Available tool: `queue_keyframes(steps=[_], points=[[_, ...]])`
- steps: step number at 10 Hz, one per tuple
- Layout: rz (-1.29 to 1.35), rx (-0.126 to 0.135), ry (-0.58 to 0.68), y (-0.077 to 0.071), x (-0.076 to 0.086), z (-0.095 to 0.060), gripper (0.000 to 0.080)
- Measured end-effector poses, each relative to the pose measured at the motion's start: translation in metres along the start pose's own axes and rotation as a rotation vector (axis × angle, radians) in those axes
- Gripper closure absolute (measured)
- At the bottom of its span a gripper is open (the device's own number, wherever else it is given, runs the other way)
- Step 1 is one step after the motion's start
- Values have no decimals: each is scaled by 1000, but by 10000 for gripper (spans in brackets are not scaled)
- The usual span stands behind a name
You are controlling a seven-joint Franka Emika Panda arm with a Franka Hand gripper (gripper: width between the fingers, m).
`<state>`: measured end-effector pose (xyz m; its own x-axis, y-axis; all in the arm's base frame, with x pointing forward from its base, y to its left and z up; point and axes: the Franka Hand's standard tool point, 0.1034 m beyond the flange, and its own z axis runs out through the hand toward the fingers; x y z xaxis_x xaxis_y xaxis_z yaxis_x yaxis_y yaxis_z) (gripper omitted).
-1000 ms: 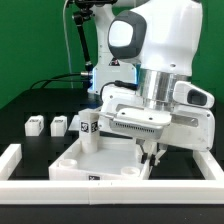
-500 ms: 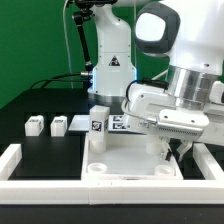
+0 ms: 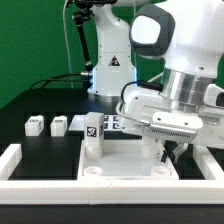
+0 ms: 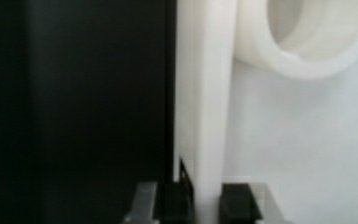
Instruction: Assemble square table
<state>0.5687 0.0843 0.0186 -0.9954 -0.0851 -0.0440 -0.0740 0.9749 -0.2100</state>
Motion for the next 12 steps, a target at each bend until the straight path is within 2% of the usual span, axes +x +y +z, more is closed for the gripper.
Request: queue_keyframes(steps=[3,5,6,11,12], points=[[41,5,20,28,-6,-7,736],[58,4,28,41,-10,-8,736],[76,16,39,41,-12,-8,736],[89,18,40,40,-11,-8,736],[96,25,46,35,-11,-6,653]])
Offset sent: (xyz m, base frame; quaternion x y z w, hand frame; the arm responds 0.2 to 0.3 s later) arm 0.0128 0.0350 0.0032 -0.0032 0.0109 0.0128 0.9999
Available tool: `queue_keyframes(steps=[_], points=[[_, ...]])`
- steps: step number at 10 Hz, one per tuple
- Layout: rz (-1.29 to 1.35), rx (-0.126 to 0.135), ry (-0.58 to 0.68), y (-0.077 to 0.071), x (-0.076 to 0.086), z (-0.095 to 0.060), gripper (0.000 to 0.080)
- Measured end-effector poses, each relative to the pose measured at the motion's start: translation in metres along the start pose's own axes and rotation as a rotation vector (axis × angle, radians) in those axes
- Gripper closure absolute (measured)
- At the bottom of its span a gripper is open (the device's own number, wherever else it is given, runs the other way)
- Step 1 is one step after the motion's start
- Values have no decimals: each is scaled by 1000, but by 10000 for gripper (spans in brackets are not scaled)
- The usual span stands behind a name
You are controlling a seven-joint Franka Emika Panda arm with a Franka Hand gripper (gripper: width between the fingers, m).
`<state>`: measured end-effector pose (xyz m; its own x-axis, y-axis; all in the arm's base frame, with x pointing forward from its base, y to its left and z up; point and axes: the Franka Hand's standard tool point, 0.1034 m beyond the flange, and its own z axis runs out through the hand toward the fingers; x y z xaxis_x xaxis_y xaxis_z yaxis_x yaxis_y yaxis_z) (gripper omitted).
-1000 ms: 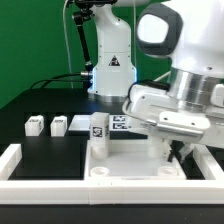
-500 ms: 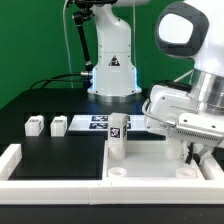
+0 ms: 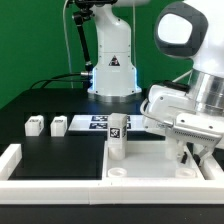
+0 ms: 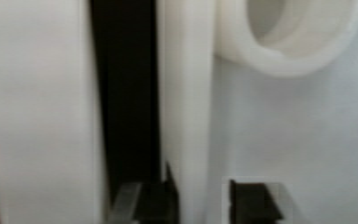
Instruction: Assemble square table
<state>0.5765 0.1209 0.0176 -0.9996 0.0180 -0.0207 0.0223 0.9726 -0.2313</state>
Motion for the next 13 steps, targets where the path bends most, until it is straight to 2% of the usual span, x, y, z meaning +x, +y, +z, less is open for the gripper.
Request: queue_keyframes(steps=[1,2,3,4,5,6,7,11,13], points=[[6,9,6,-5,0,1,517],[13,16,8,-11,-1,1,517],[19,24,8,-17,-2,1,335],[22,30,8,-22,-3,2,216],[25,32,9,-24,-4,2,216],[27,32,9,-25,-4,3,163],[28,32,10,-25,-4,3,154],[30,32,6,-27,-6,1,150],[45,41,-32,-40,-13,-31,150]])
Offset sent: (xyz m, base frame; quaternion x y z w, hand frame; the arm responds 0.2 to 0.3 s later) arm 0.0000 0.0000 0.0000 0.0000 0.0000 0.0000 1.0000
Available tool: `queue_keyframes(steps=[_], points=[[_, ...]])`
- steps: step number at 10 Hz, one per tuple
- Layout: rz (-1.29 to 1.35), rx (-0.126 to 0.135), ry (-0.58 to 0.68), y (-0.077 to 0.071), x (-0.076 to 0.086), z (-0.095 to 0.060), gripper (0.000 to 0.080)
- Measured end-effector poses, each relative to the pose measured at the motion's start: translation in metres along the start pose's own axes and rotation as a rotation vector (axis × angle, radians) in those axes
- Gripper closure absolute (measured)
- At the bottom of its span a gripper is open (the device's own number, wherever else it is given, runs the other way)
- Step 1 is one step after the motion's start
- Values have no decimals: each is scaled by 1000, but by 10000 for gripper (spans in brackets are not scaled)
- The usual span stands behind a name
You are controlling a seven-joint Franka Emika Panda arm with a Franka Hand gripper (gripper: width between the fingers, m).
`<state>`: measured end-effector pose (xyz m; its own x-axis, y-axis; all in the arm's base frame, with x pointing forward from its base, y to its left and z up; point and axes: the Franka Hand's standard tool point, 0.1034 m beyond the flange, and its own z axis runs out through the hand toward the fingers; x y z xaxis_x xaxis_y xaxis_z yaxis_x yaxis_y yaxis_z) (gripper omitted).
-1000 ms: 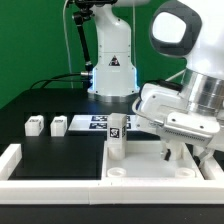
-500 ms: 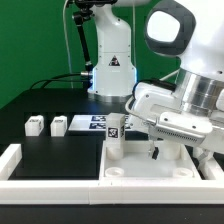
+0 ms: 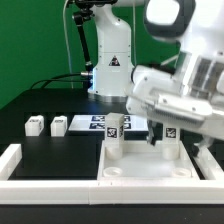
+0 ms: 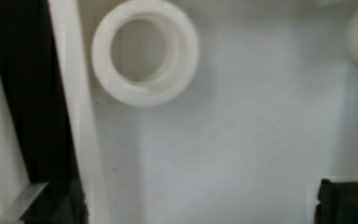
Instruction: Assemble square table
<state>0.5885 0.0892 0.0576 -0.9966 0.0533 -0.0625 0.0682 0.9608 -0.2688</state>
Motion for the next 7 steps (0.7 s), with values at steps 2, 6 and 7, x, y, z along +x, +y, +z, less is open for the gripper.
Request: queue_keyframes(steps=[2,6,7], points=[[42,32,-23,-25,-5,-35,150],[250,78,-29,-137,1,-49,150],[299,85,-23,-158,5,-45,150]])
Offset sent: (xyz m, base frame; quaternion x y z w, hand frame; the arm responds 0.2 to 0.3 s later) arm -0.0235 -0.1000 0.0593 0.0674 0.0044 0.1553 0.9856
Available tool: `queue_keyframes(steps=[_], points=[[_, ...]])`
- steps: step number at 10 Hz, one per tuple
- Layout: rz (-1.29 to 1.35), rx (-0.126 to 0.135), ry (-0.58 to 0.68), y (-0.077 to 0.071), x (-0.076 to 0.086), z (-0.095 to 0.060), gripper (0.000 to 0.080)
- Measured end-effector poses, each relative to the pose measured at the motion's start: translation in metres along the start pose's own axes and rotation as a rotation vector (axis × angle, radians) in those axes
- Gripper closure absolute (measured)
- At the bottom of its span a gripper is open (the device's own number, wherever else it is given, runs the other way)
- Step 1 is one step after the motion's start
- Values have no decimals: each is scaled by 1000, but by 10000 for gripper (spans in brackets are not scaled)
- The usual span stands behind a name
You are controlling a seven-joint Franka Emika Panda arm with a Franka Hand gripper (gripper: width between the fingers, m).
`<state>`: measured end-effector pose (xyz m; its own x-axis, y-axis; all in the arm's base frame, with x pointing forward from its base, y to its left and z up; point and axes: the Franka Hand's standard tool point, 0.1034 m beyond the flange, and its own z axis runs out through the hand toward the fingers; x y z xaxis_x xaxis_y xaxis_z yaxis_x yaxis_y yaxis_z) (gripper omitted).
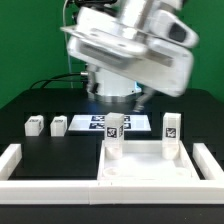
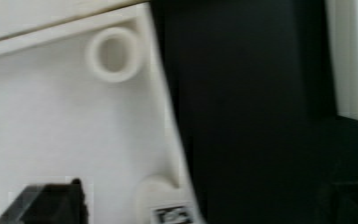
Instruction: Assemble square table
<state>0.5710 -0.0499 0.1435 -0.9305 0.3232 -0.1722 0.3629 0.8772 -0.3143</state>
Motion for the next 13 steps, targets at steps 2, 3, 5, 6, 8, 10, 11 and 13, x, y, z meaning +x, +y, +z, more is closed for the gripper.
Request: queue_keyframes(steps=[2,3,5,6,8,10,11,13], points=[[76,8,31,-27,-5,19,150],[148,10,32,-25,-4,19,150],[266,13,32,-25,-3,20,150],[346,14,32,-25,-3,20,150],[488,15,32,-25,-2,21,150],[718,22,55,-37,16,41,150],[816,44,79,-47,29,53,150],[1057,77,139,-64,47,66,150]])
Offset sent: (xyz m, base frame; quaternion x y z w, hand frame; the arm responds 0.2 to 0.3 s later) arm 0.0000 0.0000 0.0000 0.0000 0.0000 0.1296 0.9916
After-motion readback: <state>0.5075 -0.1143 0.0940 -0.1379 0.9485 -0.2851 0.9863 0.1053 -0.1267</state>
